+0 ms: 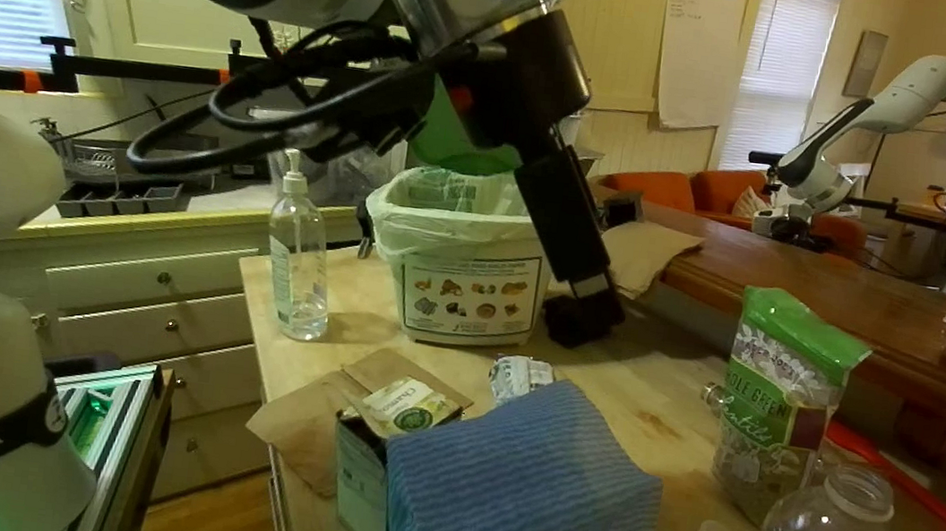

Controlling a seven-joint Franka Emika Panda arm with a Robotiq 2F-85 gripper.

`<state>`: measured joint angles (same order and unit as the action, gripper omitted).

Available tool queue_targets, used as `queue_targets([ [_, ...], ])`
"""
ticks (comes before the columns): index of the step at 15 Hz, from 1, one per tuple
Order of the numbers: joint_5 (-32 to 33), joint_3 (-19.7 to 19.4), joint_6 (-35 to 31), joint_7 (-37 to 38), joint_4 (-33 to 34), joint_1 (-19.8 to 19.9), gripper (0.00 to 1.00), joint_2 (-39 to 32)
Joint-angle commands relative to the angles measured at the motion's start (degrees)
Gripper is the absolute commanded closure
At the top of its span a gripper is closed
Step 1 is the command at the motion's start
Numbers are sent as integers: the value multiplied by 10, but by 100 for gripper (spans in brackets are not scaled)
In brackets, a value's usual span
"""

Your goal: Take the blue fabric out of the bin and put it on the table.

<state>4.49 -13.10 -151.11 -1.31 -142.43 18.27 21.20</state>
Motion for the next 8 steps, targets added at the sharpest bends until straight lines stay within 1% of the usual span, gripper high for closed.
queue_targets([
  [1, 19, 13, 44, 27, -4, 13, 0, 39],
  [7, 26, 21, 102, 38, -4, 22, 0, 75],
  [8, 13, 10, 79, 23, 1, 10, 0, 60],
])
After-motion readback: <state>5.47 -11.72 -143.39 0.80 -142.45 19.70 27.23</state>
